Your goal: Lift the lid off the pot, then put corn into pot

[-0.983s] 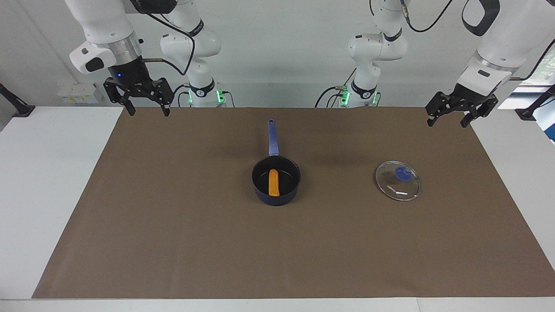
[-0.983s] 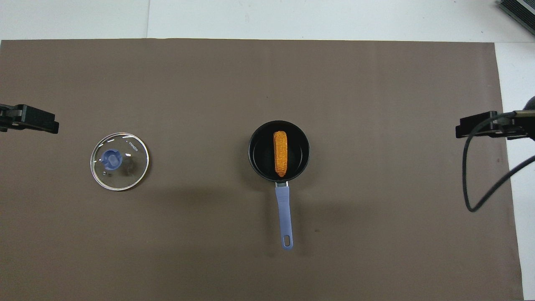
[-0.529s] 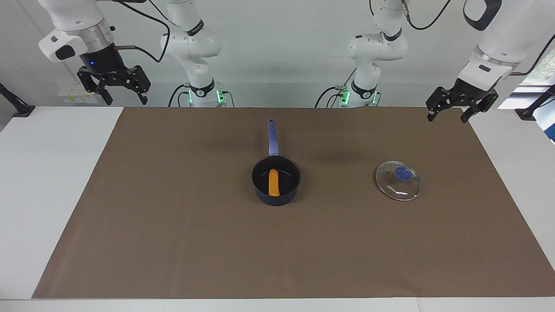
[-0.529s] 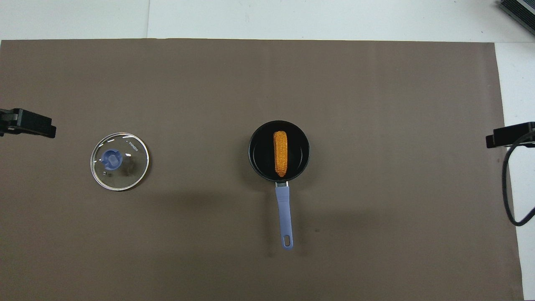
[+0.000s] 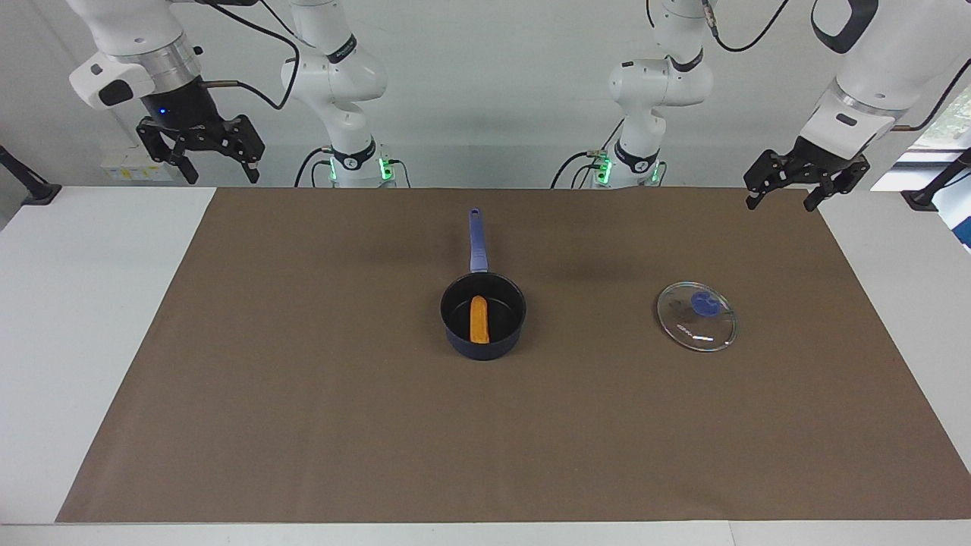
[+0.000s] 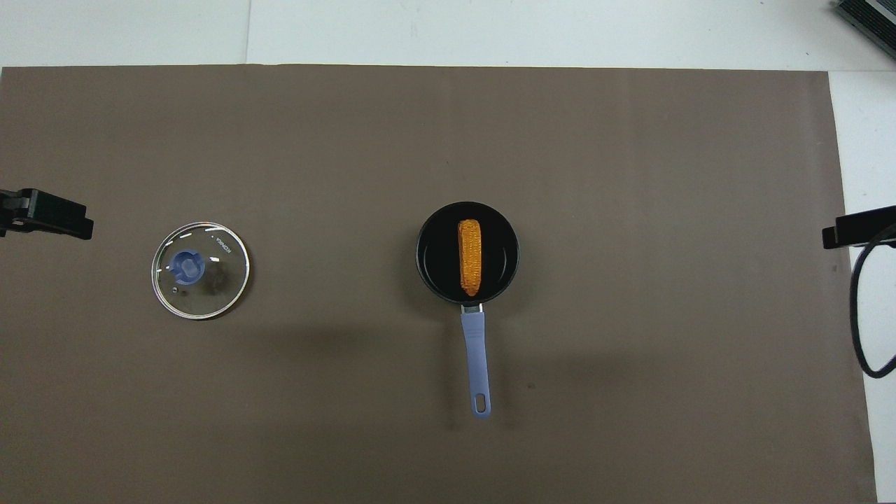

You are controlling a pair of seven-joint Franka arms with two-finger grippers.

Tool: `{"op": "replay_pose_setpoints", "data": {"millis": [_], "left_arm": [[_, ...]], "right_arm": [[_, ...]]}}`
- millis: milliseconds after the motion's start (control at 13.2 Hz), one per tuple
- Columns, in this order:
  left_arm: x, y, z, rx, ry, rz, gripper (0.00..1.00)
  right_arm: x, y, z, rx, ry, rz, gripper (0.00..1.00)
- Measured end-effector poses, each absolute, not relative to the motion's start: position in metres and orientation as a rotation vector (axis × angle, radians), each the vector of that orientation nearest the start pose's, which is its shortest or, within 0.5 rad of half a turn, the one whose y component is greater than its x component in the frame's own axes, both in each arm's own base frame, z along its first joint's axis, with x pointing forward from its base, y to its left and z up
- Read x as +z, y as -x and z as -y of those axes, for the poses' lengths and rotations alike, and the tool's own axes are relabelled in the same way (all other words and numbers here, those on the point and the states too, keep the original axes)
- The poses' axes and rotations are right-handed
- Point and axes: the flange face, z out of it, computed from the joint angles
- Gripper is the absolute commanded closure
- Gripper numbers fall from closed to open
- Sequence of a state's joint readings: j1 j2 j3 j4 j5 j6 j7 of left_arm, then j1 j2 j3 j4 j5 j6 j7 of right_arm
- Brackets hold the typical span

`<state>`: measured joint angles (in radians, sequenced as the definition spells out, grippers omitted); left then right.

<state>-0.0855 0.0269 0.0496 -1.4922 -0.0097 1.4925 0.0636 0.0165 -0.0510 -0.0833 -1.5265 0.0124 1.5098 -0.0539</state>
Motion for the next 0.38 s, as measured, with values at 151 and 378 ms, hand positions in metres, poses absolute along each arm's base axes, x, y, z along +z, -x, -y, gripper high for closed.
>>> {"op": "replay_pose_setpoints", "data": {"millis": [151, 378], "left_arm": [[0.6392, -0.5544, 0.0214, 0.044, 3.146, -0.158, 0.00], [0.6390, -0.5540, 0.0213, 0.047, 3.146, -0.158, 0.00]], "right_arm": [[0.6674, -0.5312, 0.0347, -0.055, 3.127, -0.012, 0.00], [0.6668, -0.5313, 0.0335, -0.052, 3.127, 0.014, 0.00]]}}
